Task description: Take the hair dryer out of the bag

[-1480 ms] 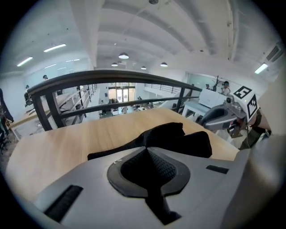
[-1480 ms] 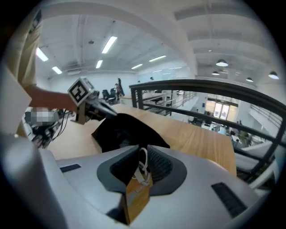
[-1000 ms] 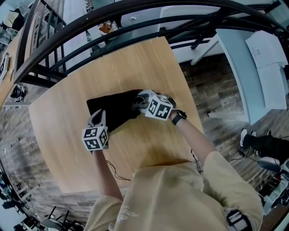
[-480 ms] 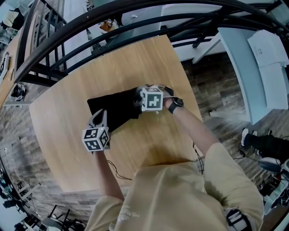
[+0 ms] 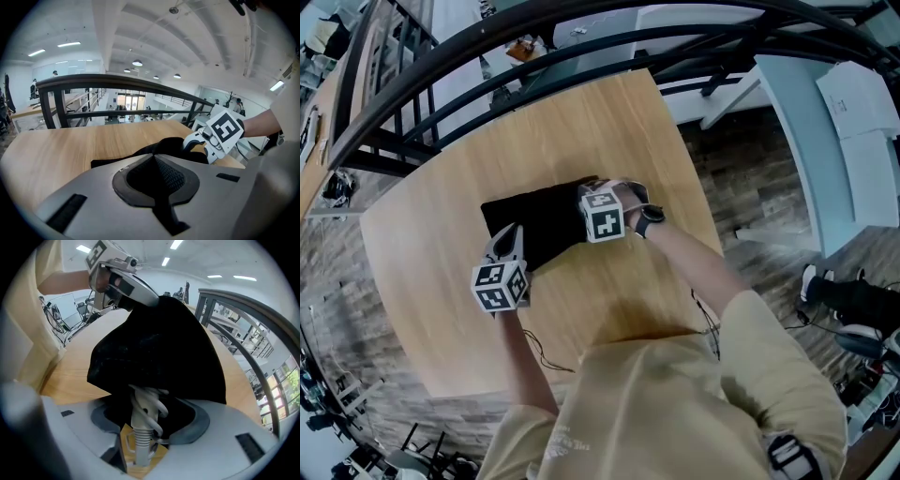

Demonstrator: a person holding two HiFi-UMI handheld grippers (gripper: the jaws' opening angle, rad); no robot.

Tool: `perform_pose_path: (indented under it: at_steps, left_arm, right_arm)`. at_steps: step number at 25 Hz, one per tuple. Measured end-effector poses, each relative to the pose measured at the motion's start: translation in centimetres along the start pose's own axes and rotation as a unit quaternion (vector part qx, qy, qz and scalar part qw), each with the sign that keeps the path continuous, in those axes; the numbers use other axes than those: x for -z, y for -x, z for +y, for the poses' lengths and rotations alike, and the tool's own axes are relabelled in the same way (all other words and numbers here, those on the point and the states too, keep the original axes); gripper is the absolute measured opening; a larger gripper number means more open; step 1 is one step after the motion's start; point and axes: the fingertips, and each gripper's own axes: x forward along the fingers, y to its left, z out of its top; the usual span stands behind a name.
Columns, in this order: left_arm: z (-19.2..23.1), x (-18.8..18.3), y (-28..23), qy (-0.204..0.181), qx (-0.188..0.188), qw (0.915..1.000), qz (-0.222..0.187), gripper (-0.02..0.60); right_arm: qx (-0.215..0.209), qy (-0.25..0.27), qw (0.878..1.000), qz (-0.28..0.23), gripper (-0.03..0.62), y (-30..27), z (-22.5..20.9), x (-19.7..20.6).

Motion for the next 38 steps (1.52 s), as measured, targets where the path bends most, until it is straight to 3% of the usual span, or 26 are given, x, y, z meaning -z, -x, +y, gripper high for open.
perform_pose_path:
  at_steps: [7,14,18,25,29,34,36,38]
  left_arm:
    - [0.0,0.3,-0.3,0.033,-0.001,0.9995,-0.001,0.017]
    - [-0.7,1.0,-0.6,0.051,0.0,0.9987,0.005,0.017]
    - [-1.4,1.3,-0.7,0.069,0.006,0.9976,0.005,0.017]
    - [-1.6,1.3,-0.5,0.051,-0.007,0.9986,0.014,0.017]
    - [-2.2,1.7,-0.8,0.05,-0.001,0.9985,0.022,0.017]
    - [-2.8,2.0,-1.1,0.062,0.005,0.9978,0.022,0.017]
    - [-3.3,1.9,-1.4,0.07,0.006,0.9974,0.019,0.017]
    - [-3.8,2.0,-1.8,0.067,0.006,0.9975,0.022,0.017]
  right_arm:
    - [0.051,0.029,0.998,-0.028,0.173,2.3,0.6,0.5]
    - [0.087,0.063,0.994,-0.027,0.173,7.1,1.3,1.5]
    - [0.109,0.053,0.992,-0.025,0.173,10.9,2.1,3.1]
    - [0.139,0.009,0.99,-0.031,0.173,17.2,4.4,5.7]
    - [0.164,-0.053,0.984,-0.036,0.173,19.4,5.9,8.2]
    - [0.229,-0.184,0.954,-0.05,0.173,20.2,6.3,11.8]
    - [0.26,-0.245,0.932,-0.058,0.173,19.8,6.3,13.2]
    - [0.288,-0.313,0.902,-0.072,0.173,18.9,6.2,14.6]
